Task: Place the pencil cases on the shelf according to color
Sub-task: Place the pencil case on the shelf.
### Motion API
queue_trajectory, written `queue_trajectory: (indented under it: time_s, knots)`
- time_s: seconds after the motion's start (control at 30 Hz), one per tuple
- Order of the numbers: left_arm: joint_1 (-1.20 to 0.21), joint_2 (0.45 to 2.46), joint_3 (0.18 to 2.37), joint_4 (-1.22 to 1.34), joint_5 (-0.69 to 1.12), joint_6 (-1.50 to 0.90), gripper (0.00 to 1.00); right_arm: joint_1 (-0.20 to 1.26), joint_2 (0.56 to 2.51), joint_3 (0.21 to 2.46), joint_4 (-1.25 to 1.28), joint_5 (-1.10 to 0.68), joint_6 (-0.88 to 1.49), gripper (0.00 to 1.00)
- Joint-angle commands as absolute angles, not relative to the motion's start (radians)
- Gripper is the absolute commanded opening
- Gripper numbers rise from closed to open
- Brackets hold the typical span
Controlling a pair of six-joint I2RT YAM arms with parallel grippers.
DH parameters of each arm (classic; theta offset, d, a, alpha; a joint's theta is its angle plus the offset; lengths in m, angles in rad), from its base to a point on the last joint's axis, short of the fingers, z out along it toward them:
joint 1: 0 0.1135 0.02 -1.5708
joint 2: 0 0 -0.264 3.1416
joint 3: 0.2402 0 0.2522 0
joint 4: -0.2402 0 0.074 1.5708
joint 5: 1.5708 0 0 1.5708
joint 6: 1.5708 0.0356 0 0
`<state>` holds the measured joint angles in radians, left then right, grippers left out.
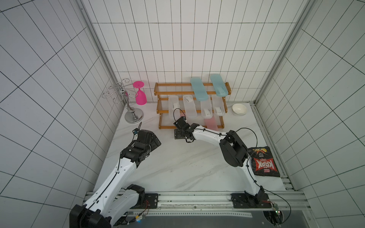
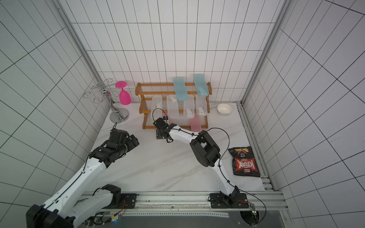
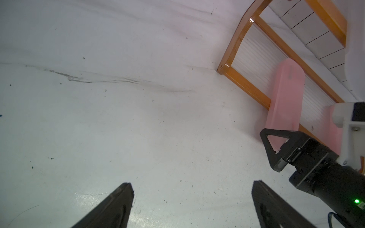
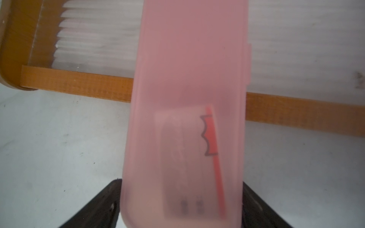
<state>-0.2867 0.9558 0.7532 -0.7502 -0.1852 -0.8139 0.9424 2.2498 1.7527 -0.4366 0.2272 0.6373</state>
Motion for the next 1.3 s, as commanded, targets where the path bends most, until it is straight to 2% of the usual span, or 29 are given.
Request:
queue_trajectory:
  time_s: [0.0, 0.3, 0.5, 0.57, 0.73, 0.83, 0.97, 1.07, 1.27]
  knots:
    - [-0.284, 0.947, 0.756, -0.782, -0.171, -0.799, 0.98, 0.941, 2.224, 1.777, -0.440, 0.244, 0.660, 0.96]
    - [-0.302, 0.883, 0.732, -0.780, -0.095, -0.840, 0.98, 0.949, 2.035, 1.595, -0.420, 0.224, 0.702, 0.97]
    - [-0.359, 0.873, 0.724, -0.781, -0.092, -0.873, 0.98, 0.974, 1.912, 1.432, -0.376, 0.224, 0.720, 0.93]
    - [-0.408, 0.875, 0.726, -0.775, -0.116, -0.894, 0.98, 0.981, 1.869, 1.374, -0.358, 0.228, 0.719, 0.89]
    - [-0.520, 0.887, 0.734, -0.757, -0.216, -0.945, 0.98, 0.987, 1.798, 1.217, -0.259, 0.196, 0.724, 0.64]
    - [-0.525, 0.890, 0.739, -0.745, -0.230, -0.942, 0.98, 0.985, 1.822, 1.188, -0.188, 0.169, 0.711, 0.46]
    - [-0.525, 0.884, 0.746, -0.766, -0.263, -0.929, 0.98, 0.983, 1.916, 1.257, -0.176, 0.161, 0.690, 0.31]
    - [-0.523, 0.876, 0.737, -0.771, -0.290, -0.921, 0.98, 0.975, 1.981, 1.305, -0.153, 0.157, 0.681, 0.25]
    - [-0.522, 0.850, 0.705, -0.761, -0.335, -0.912, 0.98, 0.949, 2.064, 1.366, -0.086, 0.161, 0.669, 0.24]
